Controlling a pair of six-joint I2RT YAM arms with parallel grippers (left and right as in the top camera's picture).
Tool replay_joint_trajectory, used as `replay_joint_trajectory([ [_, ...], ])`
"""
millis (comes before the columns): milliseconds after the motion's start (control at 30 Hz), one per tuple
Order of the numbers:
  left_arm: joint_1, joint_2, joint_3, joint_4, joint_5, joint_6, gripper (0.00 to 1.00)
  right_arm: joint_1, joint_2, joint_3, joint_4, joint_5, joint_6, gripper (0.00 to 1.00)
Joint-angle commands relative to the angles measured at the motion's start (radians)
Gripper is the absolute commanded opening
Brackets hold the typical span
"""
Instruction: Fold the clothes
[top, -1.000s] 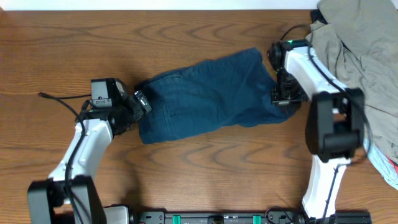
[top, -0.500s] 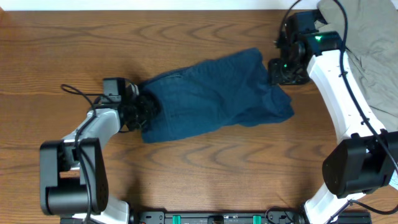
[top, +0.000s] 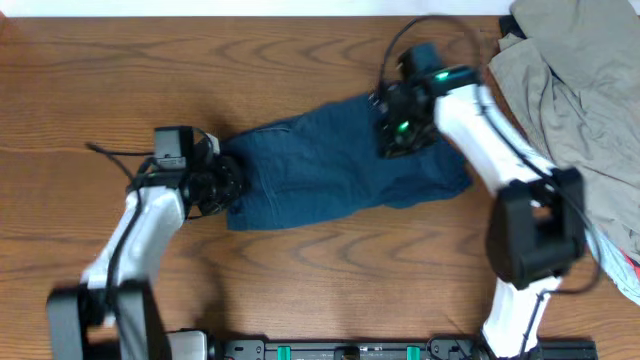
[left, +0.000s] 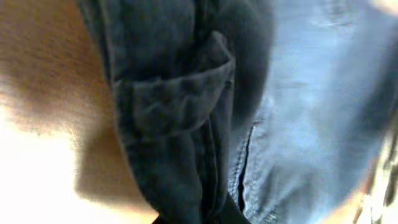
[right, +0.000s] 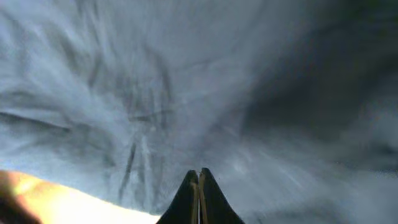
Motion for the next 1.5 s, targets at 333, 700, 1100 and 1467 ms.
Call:
replay_joint_trajectory([
  [333,0.003,-0.384,0.105,-0.051,0.008,-0.129,0.06,0.388,0.274,-0.053,0.196,-0.238,-0.005,0.01],
  [700,0.003,-0.424,0.121,-0.109,0.007,-0.089,0.06,0.394,0.205,0.106,0.125,-0.068,-0.006,0.10],
  [1100,0.003,-0.421,0.121,-0.130,-0.012,-0.069,0.06,0.123,0.074,0.195,-0.048,0.145,-0.006,0.23],
  [1467,-0.032,-0.418,0.121,-0.130,-0.011,-0.075,0.06,0.023,0.076,-0.099,0.067,0.191,-0.013,0.22],
])
